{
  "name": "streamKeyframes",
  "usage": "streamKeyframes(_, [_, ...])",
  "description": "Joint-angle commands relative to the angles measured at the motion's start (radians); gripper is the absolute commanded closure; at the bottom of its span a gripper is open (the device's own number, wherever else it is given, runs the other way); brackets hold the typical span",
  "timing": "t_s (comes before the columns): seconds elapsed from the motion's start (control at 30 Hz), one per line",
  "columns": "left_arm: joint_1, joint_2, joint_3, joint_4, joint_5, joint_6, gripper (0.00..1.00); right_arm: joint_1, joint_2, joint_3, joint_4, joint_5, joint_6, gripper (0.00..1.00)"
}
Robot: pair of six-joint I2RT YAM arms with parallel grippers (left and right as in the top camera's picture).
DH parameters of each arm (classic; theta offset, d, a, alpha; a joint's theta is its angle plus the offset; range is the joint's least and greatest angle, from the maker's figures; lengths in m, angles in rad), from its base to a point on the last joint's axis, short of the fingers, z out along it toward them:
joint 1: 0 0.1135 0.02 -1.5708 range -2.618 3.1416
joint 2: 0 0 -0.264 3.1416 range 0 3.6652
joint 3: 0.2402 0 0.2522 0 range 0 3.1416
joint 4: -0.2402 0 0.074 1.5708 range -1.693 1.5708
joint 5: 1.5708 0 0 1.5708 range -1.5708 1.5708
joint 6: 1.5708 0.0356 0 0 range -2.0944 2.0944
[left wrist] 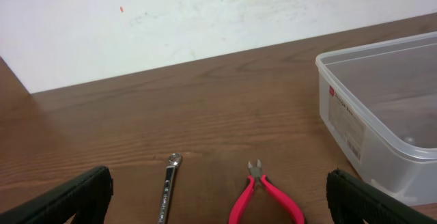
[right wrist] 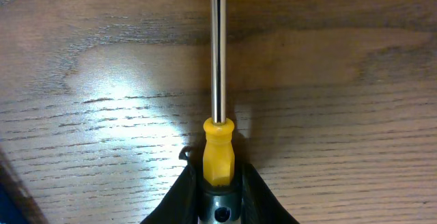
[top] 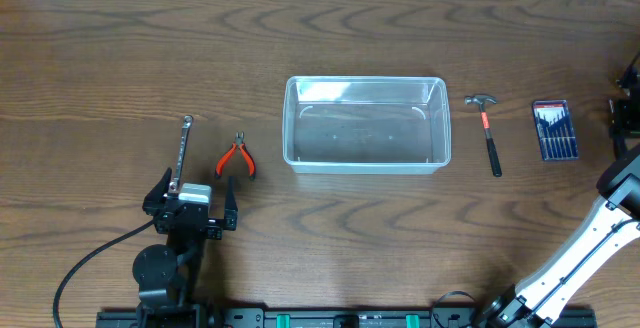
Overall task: Pack container
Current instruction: 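Lower the right gripper and close it on the yellow screwdriver handle, then lift the screwdriver and carry it over the clear container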
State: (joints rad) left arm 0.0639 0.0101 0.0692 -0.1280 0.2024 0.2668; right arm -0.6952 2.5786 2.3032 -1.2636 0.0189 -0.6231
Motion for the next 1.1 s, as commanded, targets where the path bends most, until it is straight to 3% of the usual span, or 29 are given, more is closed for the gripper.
streamKeyframes(0.0, [0.004,-0.006,-0.029,-0.008,-0.005,0.009,0.02,-0.003,0.017,0.029,-0.003,0.003,0.021,0.98])
streamKeyframes(0.6, [0.004,-0.006,-0.029,-0.008,-0.005,0.009,0.02,0.055,-0.142,0.137,-0.050,-0.099,0.050,0.99])
streamKeyframes(1.07, [0.004,-0.006,-0.029,-0.008,-0.005,0.009,0.02,0.377,-0.406,0.137,-0.050,-0.182,0.055,0.99])
